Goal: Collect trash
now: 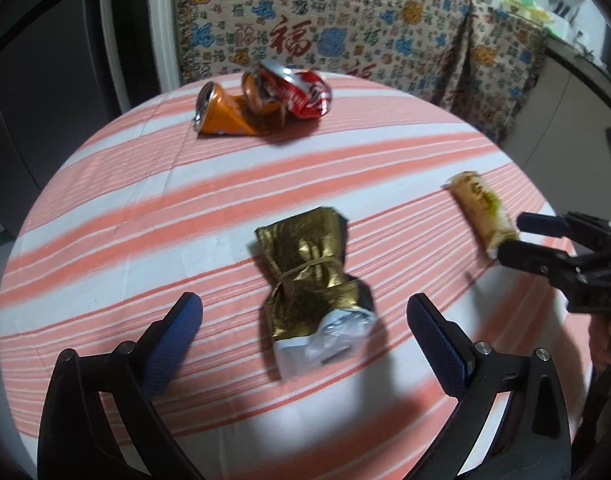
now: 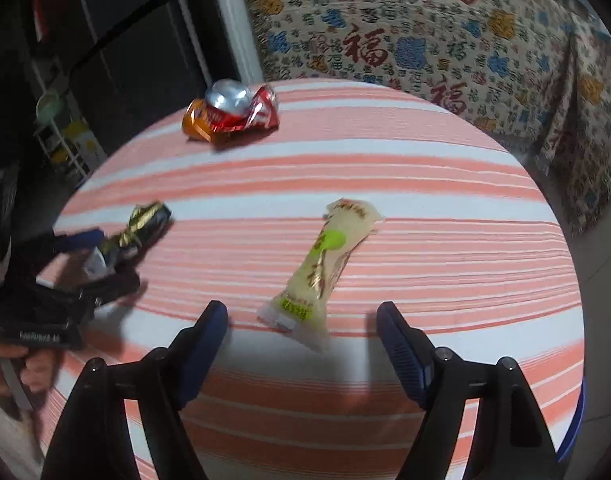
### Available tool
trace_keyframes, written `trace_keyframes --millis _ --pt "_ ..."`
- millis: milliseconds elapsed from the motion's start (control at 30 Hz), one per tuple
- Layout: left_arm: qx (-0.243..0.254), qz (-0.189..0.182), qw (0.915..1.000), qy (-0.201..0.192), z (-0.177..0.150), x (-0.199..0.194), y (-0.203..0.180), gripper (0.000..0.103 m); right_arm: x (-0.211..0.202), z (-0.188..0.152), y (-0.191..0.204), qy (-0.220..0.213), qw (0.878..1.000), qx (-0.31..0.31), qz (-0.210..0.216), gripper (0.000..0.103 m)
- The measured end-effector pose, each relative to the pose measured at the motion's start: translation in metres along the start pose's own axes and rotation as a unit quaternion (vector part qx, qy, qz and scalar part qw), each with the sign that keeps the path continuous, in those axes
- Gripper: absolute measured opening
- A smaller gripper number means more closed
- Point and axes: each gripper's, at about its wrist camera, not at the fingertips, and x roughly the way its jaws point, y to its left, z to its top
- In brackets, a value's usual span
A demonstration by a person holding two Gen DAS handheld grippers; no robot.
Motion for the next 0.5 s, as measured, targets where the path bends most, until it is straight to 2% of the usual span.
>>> trace_keyframes --millis 67,133,167,233,267,300,367,400,500 --pt "0.018 0.002 0.9998 0.004 0.003 0.000 -0.007 0.099 0.000 0.008 -0.001 0.008 1.000 0.007 -0.007 0.078" --pt "0.036 0.015 0.9991 0.015 0.006 0.004 -0.013 0.089 0.004 0.015 -0.001 0.015 1.000 0.015 -0.013 0.076" --pt "0.042 0.021 0.9987 0.019 0.008 0.006 -0.014 0.079 0.008 0.019 0.000 0.024 0.999 0.020 -0.015 0.070" --pt "0.049 0.027 0.9981 0.025 0.009 0.007 -0.015 0.059 0.016 0.027 0.001 0.036 0.999 0.023 -0.013 0.051" --pt "0.048 0.022 0.9983 0.027 0.009 0.007 -0.015 0.037 0.020 0.028 0.001 0.048 0.999 0.021 -0.014 0.023" --pt "0.044 0.016 0.9985 0.027 0.009 0.006 -0.014 0.037 0.023 0.029 0.001 0.058 0.998 0.020 -0.018 0.016" --pt "0.036 0.004 0.9992 0.017 0.006 0.001 -0.014 0.035 0.013 0.027 -0.001 0.044 0.999 0.026 -0.017 0.015" --pt "0.033 -0.004 0.9993 0.014 0.006 -0.001 -0.015 0.026 0.005 0.025 -0.001 0.034 0.999 0.022 -0.016 0.015" --pt "0.022 -0.035 0.9991 0.002 0.008 -0.010 -0.024 0.026 -0.021 0.018 -0.005 0.013 1.000 0.025 -0.009 0.015"
